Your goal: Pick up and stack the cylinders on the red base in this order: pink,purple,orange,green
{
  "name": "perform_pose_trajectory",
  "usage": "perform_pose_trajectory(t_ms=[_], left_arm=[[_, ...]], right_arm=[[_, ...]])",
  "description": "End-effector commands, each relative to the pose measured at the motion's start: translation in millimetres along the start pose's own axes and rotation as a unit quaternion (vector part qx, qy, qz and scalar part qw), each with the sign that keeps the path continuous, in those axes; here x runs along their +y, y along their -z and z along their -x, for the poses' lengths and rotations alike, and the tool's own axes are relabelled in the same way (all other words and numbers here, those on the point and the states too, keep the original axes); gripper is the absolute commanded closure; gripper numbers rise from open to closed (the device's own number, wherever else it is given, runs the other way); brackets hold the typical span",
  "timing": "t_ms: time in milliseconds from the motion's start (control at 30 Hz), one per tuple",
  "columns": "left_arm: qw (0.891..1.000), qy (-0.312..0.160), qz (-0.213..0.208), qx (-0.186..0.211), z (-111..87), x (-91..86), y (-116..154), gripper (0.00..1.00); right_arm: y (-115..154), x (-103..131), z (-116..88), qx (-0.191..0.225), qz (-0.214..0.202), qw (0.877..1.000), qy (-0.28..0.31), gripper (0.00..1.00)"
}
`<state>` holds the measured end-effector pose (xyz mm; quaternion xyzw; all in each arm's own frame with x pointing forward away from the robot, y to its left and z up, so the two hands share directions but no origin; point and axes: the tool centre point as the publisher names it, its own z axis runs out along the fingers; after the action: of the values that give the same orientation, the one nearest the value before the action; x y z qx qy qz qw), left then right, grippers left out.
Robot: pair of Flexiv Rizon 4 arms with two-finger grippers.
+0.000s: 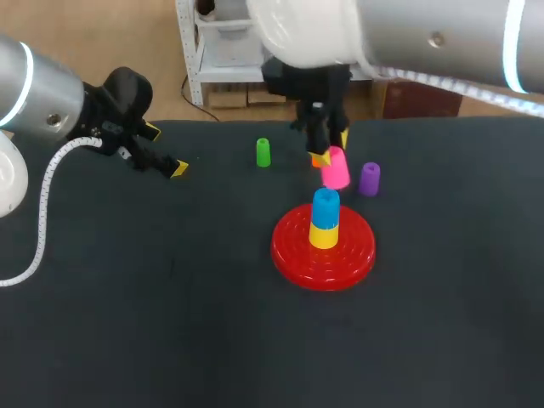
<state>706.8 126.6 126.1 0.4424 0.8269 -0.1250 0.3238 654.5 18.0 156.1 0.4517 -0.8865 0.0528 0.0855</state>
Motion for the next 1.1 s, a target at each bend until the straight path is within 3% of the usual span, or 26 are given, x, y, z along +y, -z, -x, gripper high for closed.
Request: perform_pose_trajectory(t_ms=[33, 300, 633, 1100], left_arm=[[1.0, 0.0, 0.0, 0.0, -0.3, -0.2, 0, 0.0], [1.0, 0.0, 0.0, 0.0, -0.3, -0.2, 0, 0.0], [1.0, 0.0, 0.0, 0.0, -0.3, -0.2, 0, 0.0], [1.0, 0.0, 0.0, 0.0, -0.3, -0.2, 0, 0.0]], right_arm=[[-6, 7, -21, -0.323, -0.024, 0.946, -0.003, 1.0], [7, 12, -10, -0.352, -0.021, 0.936, 0.005, 1.0], [-2, 20, 0, -0.321, 0.001, 0.947, 0.024, 1.0], [-3, 18, -4, -0.285, 0.008, 0.958, 0.032, 1.0]])
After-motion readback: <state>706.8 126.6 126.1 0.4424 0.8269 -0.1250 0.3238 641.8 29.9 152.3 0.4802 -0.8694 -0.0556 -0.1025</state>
